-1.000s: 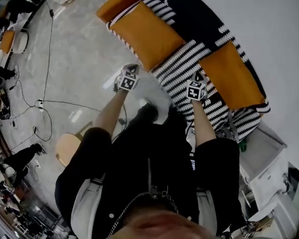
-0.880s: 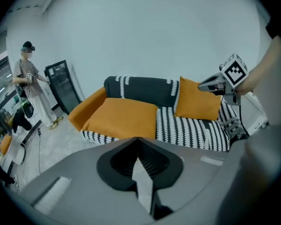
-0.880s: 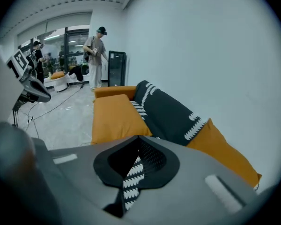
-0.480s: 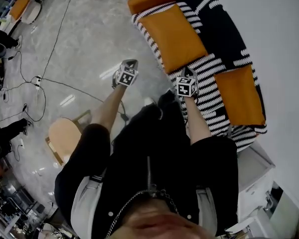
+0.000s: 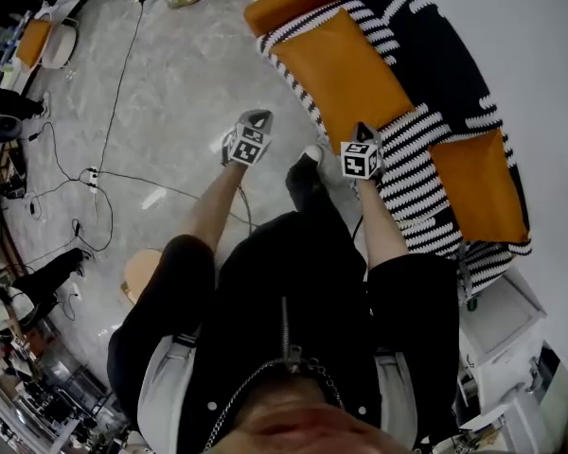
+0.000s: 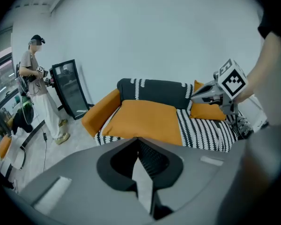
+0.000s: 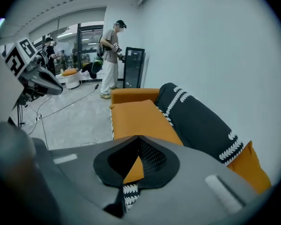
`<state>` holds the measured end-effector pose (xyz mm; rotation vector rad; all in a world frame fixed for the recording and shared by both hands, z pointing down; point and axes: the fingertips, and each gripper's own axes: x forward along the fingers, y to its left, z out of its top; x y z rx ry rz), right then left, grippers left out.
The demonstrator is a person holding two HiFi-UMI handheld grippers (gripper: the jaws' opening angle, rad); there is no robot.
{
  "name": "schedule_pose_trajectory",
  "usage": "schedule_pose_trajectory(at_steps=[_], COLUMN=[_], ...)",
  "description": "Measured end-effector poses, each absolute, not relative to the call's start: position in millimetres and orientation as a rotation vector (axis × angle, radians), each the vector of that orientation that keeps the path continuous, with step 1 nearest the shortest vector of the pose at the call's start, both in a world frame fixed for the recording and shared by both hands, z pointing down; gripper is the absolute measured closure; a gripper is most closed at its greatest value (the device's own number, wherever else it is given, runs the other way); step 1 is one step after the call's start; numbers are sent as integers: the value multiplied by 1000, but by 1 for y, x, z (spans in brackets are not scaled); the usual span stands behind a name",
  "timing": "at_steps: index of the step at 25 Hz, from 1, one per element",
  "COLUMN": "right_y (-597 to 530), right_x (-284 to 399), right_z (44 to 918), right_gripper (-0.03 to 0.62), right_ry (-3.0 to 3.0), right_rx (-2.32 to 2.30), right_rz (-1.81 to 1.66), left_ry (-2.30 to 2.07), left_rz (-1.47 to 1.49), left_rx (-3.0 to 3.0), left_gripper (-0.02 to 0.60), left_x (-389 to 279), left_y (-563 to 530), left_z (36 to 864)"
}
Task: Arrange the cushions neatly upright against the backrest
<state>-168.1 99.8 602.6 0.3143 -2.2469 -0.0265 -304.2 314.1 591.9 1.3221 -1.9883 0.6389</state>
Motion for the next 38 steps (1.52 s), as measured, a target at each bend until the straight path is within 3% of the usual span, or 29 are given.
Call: schedule_pose_trajectory(at_steps=[11,23,30,38], right_y=[57,18,57,83], right_x=[-230,-222,-180,-181], right_z=[598,614,617,619], right_gripper=[591,591,589,589], right_ry=[-2188,-2006,-1795,-1743], right_rx=[459,704,1083,1274], right_rz=[122,211,483,622], left_ry=[-1873,-1650,-1412,-1334], left_rz=[762,809,888,965], left_rx=[1422,1628,1855,1886], left_gripper=[572,572,572,572], left_x=[-435,-512,-537,-586], left_y=[255,174,146,142], left_z=[573,603,623,655])
